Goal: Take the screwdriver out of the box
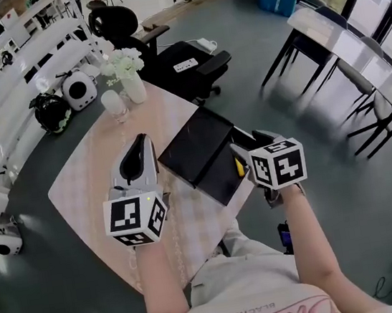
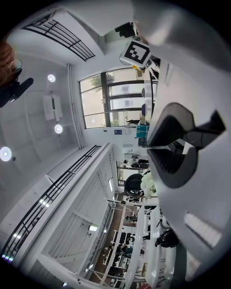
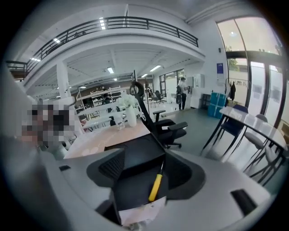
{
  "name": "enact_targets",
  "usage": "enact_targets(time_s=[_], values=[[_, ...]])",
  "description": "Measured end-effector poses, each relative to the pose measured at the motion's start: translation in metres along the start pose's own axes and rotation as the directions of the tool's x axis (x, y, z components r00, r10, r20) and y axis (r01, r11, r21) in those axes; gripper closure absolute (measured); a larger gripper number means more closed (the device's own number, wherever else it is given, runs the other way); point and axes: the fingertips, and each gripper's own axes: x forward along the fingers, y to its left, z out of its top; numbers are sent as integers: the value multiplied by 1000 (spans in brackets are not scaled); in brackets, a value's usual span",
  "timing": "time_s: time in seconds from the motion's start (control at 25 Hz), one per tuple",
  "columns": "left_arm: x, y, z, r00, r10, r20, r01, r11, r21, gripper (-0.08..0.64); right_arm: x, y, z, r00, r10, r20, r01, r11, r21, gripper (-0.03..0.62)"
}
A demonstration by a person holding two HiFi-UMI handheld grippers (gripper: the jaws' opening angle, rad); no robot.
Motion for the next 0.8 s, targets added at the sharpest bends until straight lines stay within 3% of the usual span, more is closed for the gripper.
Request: enact_targets(time_s=[0.2,0.36,0.48,0.6,0.8], values=[[14,3,-10,1000,13,-19,-13,1000,-3,549,40,-14,-35,989,34,-142,-21,995,97,307],[25,8,-22,999,28,-38,-28,999,-14,549,70,-25,-63,959,72,-272,-16,979,201,341],[32,12,-30,998,34,-49,-36,999,-25,549,87,-31,-82,926,87,-367,2,972,235,350],[37,14,-38,998,35,-60,-37,999,-34,549,101,-35,-106,876,103,-472,28,964,263,351],[42,17,-47,997,34,-73,-37,999,-34,549,119,-47,-130,811,69,-581,106,959,262,380]])
